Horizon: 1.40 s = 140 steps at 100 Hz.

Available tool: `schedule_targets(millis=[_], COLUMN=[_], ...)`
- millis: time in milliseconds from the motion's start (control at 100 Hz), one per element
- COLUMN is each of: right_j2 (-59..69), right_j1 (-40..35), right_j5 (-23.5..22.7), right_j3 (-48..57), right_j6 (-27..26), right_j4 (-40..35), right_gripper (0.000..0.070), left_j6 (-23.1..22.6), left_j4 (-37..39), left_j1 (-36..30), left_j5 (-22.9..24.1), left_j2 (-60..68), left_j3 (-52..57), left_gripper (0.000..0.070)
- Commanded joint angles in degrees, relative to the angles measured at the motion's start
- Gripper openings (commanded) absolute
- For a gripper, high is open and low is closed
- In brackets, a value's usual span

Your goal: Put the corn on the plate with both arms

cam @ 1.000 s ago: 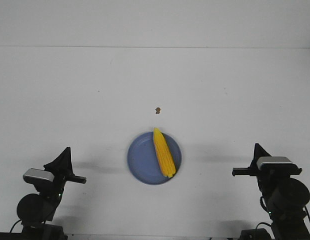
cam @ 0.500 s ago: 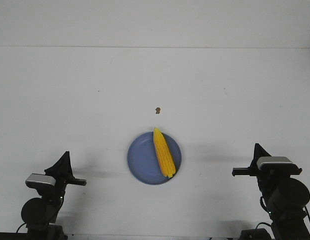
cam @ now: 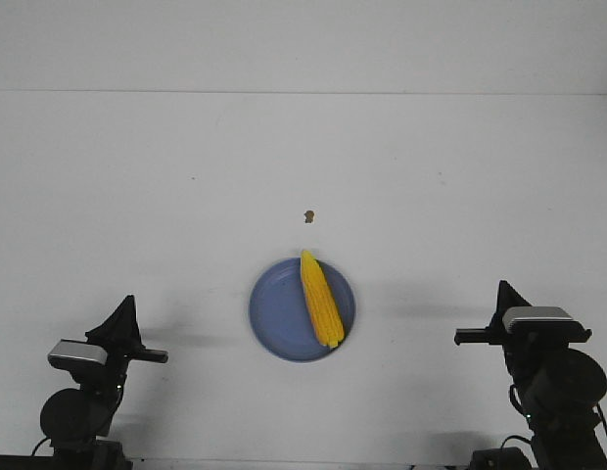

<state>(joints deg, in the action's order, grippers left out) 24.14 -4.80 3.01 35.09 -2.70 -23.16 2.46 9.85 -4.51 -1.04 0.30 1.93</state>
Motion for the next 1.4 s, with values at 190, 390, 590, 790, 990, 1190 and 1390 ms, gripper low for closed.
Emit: schedule_targets(millis=[190, 390, 590, 790, 990, 1190, 1390], right_j2=[0.15, 0.15, -2.36, -10.47, -20.46, -24.06, -24.06], right_j1=[-0.07, -0.07, 0.09, 1.09, 3.34, 5.31, 5.84], right_j5=[0.02, 0.02, 0.46, 0.44, 0.2, -0.13, -0.04], right_j3=[0.52, 0.52, -0.07, -7.5, -17.27, -21.53, -22.45], right_j6=[0.59, 0.59, 2.14, 2.1, 2.05, 1.22, 2.16], right_j4=[0.83, 0.83, 1.05, 7.63, 13.77, 13.86, 14.4], right_gripper=[0.0001, 0.0001, 0.0001, 0.0001, 0.0001, 0.0001, 0.0001], left_j6=[-0.07, -0.07, -0.07, -0.07, -0.09, -0.07, -0.07], left_j4=[0.57, 0.57, 0.57, 0.57, 0.57, 0.57, 0.57], left_j1=[0.04, 0.04, 0.04, 0.04, 0.04, 0.04, 0.0], left_j5=[0.0, 0.0, 0.0, 0.0, 0.0, 0.0, 0.0], left_j2=[-0.11, -0.11, -0.11, -0.11, -0.11, -0.11, -0.11], left_j3=[-1.14, -1.14, -1.14, -1.14, -1.14, -1.14, -1.14], left_gripper=[0.0015, 0.0015, 0.0015, 0.0015, 0.0015, 0.0015, 0.0015])
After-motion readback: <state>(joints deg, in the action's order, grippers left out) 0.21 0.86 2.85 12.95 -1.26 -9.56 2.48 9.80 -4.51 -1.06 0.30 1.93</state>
